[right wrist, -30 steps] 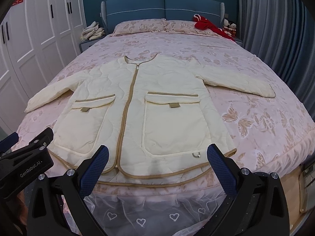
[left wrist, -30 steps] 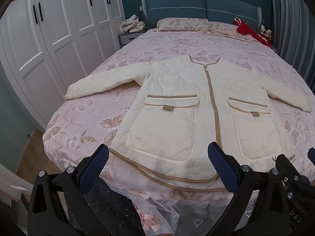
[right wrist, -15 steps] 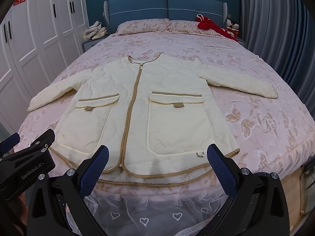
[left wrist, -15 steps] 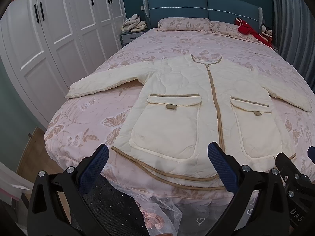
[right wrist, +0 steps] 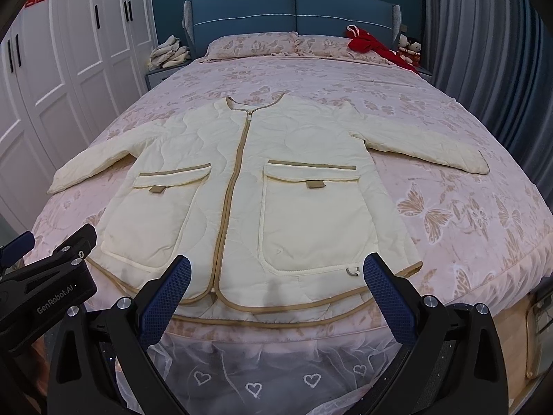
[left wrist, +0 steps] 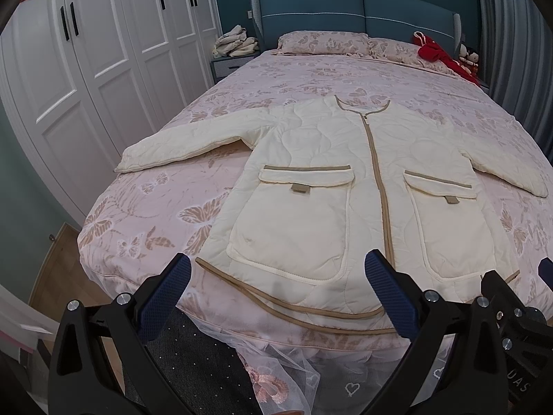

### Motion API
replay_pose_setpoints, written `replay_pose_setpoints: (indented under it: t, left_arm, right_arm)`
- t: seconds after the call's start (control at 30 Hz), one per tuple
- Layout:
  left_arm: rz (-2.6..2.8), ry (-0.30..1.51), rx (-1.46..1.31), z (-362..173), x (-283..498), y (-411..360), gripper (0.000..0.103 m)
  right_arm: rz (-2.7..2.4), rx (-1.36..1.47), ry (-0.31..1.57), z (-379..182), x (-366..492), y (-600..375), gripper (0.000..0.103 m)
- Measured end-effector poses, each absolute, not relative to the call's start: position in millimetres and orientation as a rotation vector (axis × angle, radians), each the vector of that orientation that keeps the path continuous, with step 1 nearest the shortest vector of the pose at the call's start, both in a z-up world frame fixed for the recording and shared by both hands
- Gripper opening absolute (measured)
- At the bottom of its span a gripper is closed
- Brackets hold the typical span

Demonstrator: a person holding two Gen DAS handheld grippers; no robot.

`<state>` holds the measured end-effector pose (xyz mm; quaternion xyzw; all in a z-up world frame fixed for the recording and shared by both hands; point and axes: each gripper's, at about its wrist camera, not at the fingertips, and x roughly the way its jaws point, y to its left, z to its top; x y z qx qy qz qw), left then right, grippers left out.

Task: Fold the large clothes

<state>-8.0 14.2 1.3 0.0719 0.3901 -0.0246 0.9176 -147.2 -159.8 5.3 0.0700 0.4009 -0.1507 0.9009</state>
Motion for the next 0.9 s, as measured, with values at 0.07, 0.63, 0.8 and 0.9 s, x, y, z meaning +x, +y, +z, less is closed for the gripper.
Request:
replay_pose_setpoints:
  t: [0.07,0.63,0.8,0.9]
  left_arm:
    - [-0.050,0.803,0.146,1.0,-8.0,14.8,0.098]
    - [-0.041,0.804,0.141,-2.8,19.8,11.4,0.098]
    - [-0.046,0.835,0.093,-11.5,32.8,11.6,0.098]
    - [-0.071,0.872,0.117,-18.0,42.7,4.2,0.098]
  right_arm:
    - [-0.310,0.147,0.829,5.1,-147.3,-159.7,0.098]
    - [-0.344,0.169,0.844,-0.3,-121.4,-193.5,0.098]
    - [-0.365,0.238,0.851,-5.4,-108.7,-230.0,0.098]
    - [-0.419,0.337,0.857,-14.0,-100.4,-278.3,0.098]
